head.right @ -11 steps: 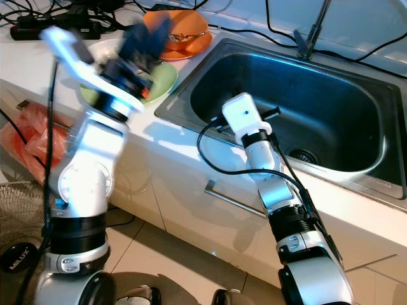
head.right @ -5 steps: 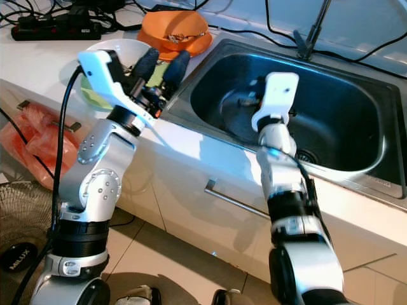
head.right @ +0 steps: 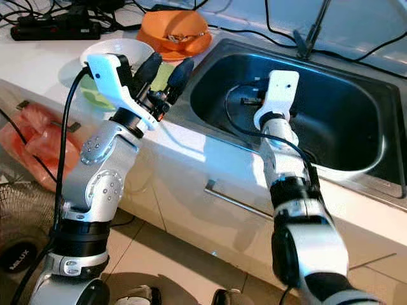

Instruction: Kitchen organization

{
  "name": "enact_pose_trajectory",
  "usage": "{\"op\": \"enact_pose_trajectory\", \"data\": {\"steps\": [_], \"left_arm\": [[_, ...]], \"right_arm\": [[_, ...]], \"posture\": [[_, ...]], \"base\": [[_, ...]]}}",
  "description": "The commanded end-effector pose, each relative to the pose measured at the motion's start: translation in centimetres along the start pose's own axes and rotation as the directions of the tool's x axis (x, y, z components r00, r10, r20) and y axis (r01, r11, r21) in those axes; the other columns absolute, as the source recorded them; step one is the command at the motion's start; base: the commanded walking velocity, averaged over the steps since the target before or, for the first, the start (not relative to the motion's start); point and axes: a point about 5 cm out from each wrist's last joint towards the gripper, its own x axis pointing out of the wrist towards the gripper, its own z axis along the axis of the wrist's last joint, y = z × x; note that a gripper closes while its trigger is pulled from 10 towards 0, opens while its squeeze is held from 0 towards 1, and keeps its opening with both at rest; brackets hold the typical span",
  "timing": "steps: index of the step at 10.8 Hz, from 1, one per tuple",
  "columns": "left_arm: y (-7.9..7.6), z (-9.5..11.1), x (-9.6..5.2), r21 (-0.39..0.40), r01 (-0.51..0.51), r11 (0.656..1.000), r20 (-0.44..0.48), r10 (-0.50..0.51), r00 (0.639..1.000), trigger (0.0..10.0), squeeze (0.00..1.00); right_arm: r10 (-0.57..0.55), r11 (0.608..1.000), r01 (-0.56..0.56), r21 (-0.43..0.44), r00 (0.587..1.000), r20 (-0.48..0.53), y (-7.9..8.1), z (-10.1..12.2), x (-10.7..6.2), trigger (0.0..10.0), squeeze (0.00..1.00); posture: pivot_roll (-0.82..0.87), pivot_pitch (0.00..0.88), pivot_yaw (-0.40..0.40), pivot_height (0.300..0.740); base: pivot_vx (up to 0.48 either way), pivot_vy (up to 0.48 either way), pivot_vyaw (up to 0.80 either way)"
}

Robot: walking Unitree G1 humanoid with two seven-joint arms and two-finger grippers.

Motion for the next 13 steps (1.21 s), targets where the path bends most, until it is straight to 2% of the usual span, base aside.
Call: {"op": "enact_pose_trajectory", "data": {"steps": [1, 2, 3, 4, 5, 7, 8, 9, 10, 11, 12, 13], "left_arm": [[-0.2, -0.6, -0.1, 0.014, 0.0, 1.0, -0.026, 0.0, 1.0, 10.0, 0.0], [-0.2, -0.6, -0.1, 0.013, 0.0, 1.0, -0.024, 0.001, 1.0, 10.0, 0.0], [-0.2, -0.6, -0.1, 0.015, -0.001, 1.0, -0.023, 0.002, 1.0, 10.0, 0.0], [-0.2, -0.5, -0.2, 0.014, -0.003, 1.0, -0.019, 0.004, 1.0, 10.0, 0.0], [-0.3, -0.5, -0.2, 0.016, -0.001, 1.0, -0.017, 0.001, 1.0, 10.0, 0.0], [-0.3, -0.4, -0.1, 0.027, -0.001, 1.0, -0.015, 0.001, 1.0, 10.0, 0.0], [-0.2, 0.3, -0.1, 0.13, -0.013, 0.991, -0.009, 0.014, 1.0, 10.0, 0.0], [0.3, 1.2, 0.1, 0.29, -0.042, 0.956, 0.0, 0.044, 0.999, 10.0, 0.0], [1.1, 1.7, 0.0, 0.427, -0.082, 0.9, 0.006, 0.088, 0.996, 10.0, 0.0], [1.6, 1.8, -0.1, 0.48, -0.1, 0.871, 0.008, 0.11, 0.994, 10.0, 0.0], [2.7, 1.3, -0.6, 0.593, -0.103, 0.798, -0.028, 0.148, 0.989, 10.0, 0.0], [3.1, 1.0, -0.7, 0.633, -0.093, 0.769, -0.048, 0.158, 0.986, 10.0, 0.0]], "right_arm": [[-0.013, 1.0, 0.013, -0.004, 1.0, -0.003, -0.4, 0.7, 0.5, 10.0, 0.0], [0.004, 1.0, -0.004, -0.014, 1.0, -0.007, -0.2, 0.7, 0.6, 10.0, 0.0], [0.009, 1.0, -0.009, -0.015, 1.0, -0.008, -0.1, 0.6, 0.5, 10.0, 1.0], [0.013, 0.999, -0.013, -0.034, 1.0, -0.004, 0.0, 0.6, 0.6, 10.0, 0.55], [0.021, 0.998, -0.02, -0.054, 1.0, 0.008, 0.2, 0.7, 0.6, 10.0, 0.0], [0.026, 0.999, -0.025, -0.047, 1.0, 0.011, 0.3, 0.6, 0.5, 10.0, 0.0], [0.039, 0.999, -0.039, -0.031, 0.999, 0.018, 0.7, 0.1, 0.2, 10.0, 0.0], [0.062, 0.998, -0.061, -0.018, 0.998, 0.02, 1.2, -0.6, -0.3, 10.0, 0.0], [0.066, 0.998, -0.067, 0.01, 0.998, 0.008, 1.6, -1.6, -0.9, 10.0, 0.0], [0.066, 0.997, -0.066, 0.026, 0.998, 0.0, 1.7, -2.1, -1.3, 10.0, 0.0], [0.069, 0.997, -0.068, 0.048, 0.997, -0.019, 2.0, -3.0, -1.9, 10.0, 0.0], [0.071, 0.996, -0.069, 0.05, 0.997, -0.023, 2.1, -3.3, -2.0, 10.0, 0.0]], "posture": [[0.1, 0.112, -0.044, 0.74], [0.1, 0.114, -0.045, 0.74], [0.1, 0.114, -0.046, 0.74], [0.1, 0.115, -0.045, 0.74], [0.09, 0.116, -0.045, 0.74], [0.1, 0.118, -0.048, 0.74], [0.1, 0.122, -0.046, 0.74], [0.11, 0.124, -0.047, 0.74], [0.11, 0.126, -0.044, 0.74], [0.11, 0.128, -0.044, 0.74], [0.1, 0.132, -0.04, 0.74], [0.1, 0.132, -0.04, 0.74]], "base": [[0.0, 0.0, 0.0], [0.0, 0.0, 0.0], [0.0, 0.0, 0.0], [0.0, 0.0, 0.0], [0.0, 0.0, 0.0], [0.0, 0.0, 0.0], [0.0, 0.0, 0.0], [0.0, 0.0, 0.0], [0.0, 0.0, 0.0], [0.0, 0.0, 0.0], [0.0, 0.0, 0.0], [0.0, 0.0, 0.0]]}}
